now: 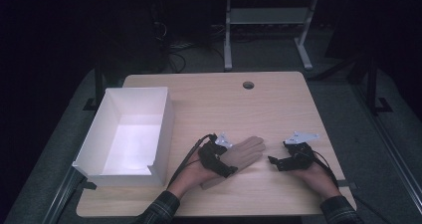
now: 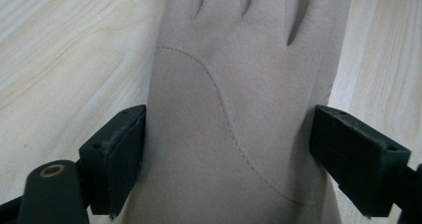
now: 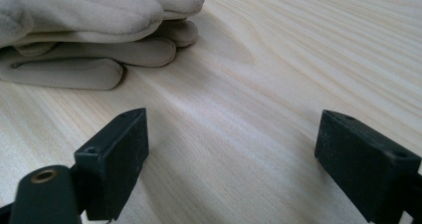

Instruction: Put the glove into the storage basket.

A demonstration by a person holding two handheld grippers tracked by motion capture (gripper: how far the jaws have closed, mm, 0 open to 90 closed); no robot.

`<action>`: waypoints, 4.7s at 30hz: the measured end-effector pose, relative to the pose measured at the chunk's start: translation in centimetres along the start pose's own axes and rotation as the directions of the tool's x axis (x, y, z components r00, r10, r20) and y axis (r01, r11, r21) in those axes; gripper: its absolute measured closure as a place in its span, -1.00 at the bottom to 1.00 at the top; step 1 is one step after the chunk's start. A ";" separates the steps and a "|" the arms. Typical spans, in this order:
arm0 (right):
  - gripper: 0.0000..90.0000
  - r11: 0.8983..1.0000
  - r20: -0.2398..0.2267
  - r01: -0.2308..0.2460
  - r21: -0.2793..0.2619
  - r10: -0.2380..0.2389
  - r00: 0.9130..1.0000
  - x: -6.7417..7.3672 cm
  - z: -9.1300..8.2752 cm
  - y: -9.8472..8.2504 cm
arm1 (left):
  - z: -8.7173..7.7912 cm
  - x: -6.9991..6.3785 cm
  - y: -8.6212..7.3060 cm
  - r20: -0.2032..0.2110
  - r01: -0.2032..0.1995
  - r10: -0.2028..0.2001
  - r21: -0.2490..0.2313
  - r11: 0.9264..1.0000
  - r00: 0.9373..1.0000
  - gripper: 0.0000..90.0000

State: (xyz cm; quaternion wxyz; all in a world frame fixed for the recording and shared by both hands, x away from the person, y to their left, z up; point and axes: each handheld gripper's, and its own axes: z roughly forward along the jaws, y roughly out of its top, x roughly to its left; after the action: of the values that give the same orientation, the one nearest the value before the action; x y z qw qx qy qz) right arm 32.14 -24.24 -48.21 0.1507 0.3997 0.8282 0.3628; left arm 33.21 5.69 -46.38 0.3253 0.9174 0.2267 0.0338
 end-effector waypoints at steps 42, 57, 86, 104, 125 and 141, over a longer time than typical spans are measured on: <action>-0.71 1.000 0.000 0.000 -0.002 0.000 1.000 0.0 0.0 0.0 | -5.9 0.7 3.0 0.155 0.116 -0.109 -0.037 0.993 0.982 0.46; -0.71 1.000 -0.002 -0.003 -0.004 0.003 1.000 0.0 0.0 0.0 | -11.2 1.5 5.9 0.147 0.097 -0.085 -0.071 0.993 0.986 0.46; -0.71 1.000 -0.001 0.000 -0.003 0.000 1.000 0.0 0.0 0.0 | -21.9 6.3 4.1 -0.024 0.128 -0.136 -0.197 0.972 0.990 0.45; -0.71 1.000 0.001 0.000 0.000 0.000 1.000 0.0 0.0 0.0 | -26.2 9.7 -2.4 -0.198 0.228 -0.276 -0.235 0.945 0.941 0.45; -0.71 1.000 0.001 0.000 0.000 0.000 1.000 0.0 0.0 0.0 | -23.3 13.3 -11.6 -0.322 0.399 -0.452 -0.218 0.890 0.832 0.45; -0.71 1.000 0.001 0.000 -0.002 0.000 1.000 0.0 0.0 0.0 | -18.7 13.8 -13.5 -0.320 0.438 -0.464 -0.153 0.886 0.826 0.43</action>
State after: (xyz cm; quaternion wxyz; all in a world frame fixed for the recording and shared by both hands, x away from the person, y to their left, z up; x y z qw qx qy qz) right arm 32.16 -24.21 -48.22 0.1512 0.3999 0.8278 0.3634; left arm 36.32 31.92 -41.11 0.3120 0.8047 0.4891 0.1256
